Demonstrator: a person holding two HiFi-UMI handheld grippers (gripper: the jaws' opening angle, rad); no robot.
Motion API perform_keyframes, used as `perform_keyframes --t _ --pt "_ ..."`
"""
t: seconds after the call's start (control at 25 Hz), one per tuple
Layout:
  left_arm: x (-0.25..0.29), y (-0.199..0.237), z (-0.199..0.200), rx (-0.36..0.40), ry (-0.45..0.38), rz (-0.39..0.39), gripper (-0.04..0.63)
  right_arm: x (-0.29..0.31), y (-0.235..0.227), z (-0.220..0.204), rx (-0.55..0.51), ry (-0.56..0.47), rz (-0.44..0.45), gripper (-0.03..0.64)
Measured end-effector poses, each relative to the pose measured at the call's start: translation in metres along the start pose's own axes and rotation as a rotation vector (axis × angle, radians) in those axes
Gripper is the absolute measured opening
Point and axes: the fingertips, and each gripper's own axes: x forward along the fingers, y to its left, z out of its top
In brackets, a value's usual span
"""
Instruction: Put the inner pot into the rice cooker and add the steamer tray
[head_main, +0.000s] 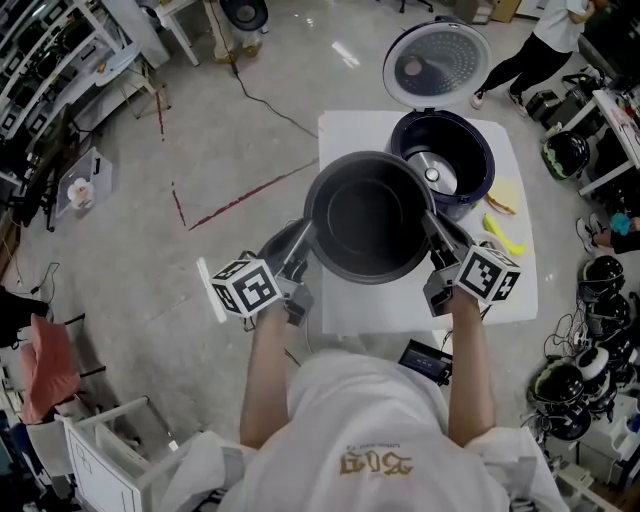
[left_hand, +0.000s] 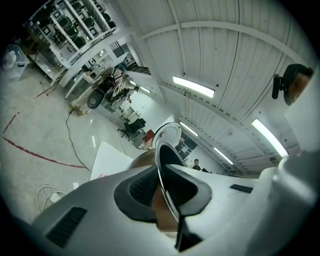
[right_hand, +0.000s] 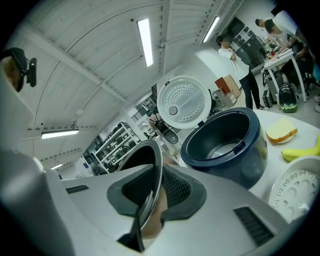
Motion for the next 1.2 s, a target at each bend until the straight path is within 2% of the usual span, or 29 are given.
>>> perform_keyframes --t 0.32,0.6,0.76,1.2 --pt "0.006 -0.02 0.029 0.016 -0.033 -0.049 0.061 0.0 0.01 0.022 0.024 -0.05 0.025 0.066" --pt "0.028 -0.052 0.048 0.043 -0.03 -0.1 0.063 -0.015 0.012 0.06 0.035 -0.116 0.046 0.066" --pt "0.041 -0.065 0.055 0.052 -0.044 -0.102 0.061 -0.018 0.007 0.081 0.041 -0.144 0.074 0.064" --pt "0.096 -0.095 0.05 0.051 -0.086 -0.081 0.061 -0.027 -0.034 0.131 0.056 -0.139 0.124 0.061"
